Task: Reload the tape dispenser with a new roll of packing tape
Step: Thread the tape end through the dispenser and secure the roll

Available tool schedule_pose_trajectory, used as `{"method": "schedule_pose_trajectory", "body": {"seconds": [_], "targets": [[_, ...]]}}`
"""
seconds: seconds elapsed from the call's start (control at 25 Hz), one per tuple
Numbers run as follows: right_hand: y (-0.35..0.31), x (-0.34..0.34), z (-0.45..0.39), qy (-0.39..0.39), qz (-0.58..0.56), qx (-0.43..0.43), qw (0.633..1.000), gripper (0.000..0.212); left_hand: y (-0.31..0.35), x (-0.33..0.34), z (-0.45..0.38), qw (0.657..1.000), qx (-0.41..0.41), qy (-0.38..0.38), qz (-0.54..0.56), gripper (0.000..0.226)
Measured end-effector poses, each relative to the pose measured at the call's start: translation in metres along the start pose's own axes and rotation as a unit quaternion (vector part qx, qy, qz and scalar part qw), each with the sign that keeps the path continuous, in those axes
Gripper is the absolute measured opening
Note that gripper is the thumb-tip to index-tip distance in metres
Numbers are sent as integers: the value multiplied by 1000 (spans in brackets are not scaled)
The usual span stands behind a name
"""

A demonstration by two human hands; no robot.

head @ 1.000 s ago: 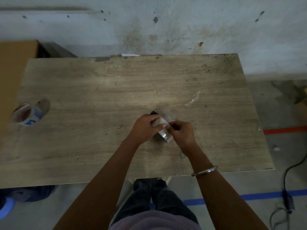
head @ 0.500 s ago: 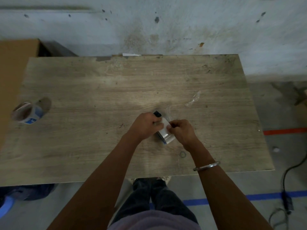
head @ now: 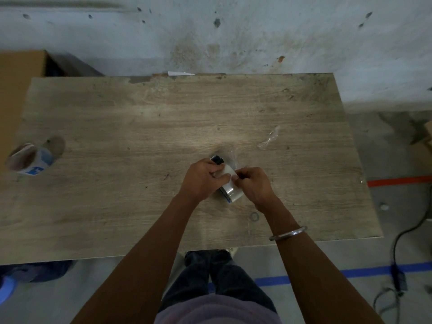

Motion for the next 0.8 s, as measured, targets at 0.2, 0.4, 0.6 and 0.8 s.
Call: {"method": "schedule_pose_trajectory", "body": {"seconds": [0.2,0.4,0.6,0.8], "targets": [[5,1,-1,1,-4,12,1000,19,0,-1,-4,1000,-7,0,12,38],[8,0,0,15,2,7,1000,16,8,-3,0,999,26,24,-11,29],[4,-1,0,3,10,3,1000,14,5,-6,3,1000,9,13,1,22],[-3,1,-1,-38,-24,-23,999,11,8,-1,0,998,-15,-49,-23,42]]}}
Point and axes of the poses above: each hand's wrist, its own z-axis away from the middle knuckle, its own x-axis out of the palm, y = z × x, the point moved 10 cm from there along -z, towards the middle knuckle, and after that the axes turned 15 degrees about -x, right-handed, at the moved point
